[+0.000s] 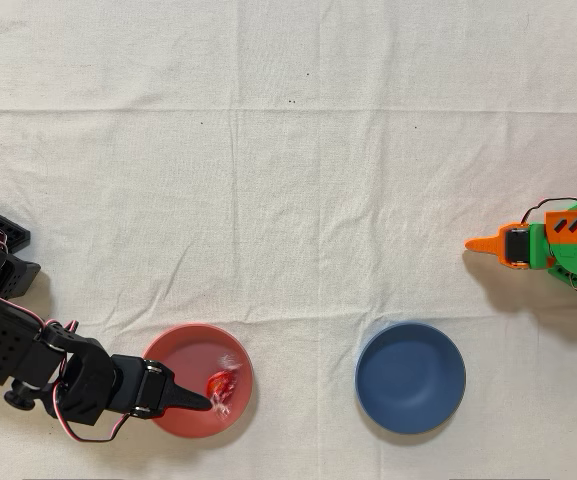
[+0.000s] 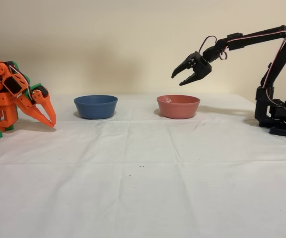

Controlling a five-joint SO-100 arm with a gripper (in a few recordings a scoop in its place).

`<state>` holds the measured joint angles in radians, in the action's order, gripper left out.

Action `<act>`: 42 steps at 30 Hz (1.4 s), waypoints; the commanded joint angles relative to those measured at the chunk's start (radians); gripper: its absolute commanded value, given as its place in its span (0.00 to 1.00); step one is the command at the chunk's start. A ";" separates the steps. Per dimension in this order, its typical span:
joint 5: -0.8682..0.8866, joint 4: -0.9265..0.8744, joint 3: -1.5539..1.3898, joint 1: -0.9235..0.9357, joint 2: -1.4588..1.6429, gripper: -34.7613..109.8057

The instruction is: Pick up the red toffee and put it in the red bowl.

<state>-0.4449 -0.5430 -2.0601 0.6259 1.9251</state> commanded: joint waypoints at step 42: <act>0.120 -0.241 -0.337 -0.414 0.821 0.37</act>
<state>-0.3160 -0.7655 -2.3547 0.2608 2.6078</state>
